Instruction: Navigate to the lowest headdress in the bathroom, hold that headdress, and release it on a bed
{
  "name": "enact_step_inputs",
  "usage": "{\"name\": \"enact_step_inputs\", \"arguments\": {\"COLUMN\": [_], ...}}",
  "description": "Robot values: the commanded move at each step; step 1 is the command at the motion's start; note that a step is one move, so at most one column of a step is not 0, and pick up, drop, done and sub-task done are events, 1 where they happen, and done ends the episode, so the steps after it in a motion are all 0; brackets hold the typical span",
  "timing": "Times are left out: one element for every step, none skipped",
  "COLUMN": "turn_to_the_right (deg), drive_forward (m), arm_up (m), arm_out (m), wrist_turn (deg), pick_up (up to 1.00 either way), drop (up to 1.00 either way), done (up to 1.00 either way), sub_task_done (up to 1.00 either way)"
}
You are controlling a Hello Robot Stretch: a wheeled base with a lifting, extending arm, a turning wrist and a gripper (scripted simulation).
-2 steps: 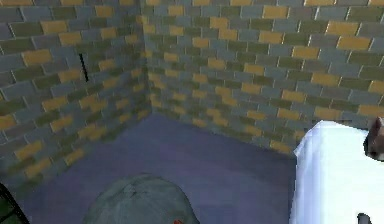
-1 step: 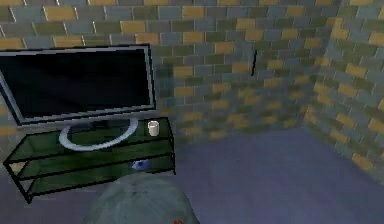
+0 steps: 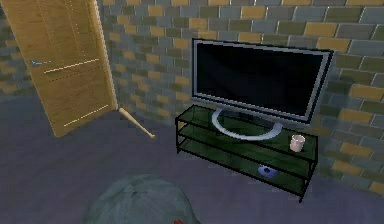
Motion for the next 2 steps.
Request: {"name": "enact_step_inputs", "arguments": {"turn_to_the_right": [-6.0, 0.0], "drive_forward": [0.0, 0.05], "arm_up": [0.0, 0.0], "arm_out": [0.0, 0.0], "wrist_turn": [0.0, 0.0], "pick_up": [0.0, 0.0], "drop": [0.0, 0.0], "done": [0.0, 0.0], "sub_task_done": [0.0, 0.0]}}
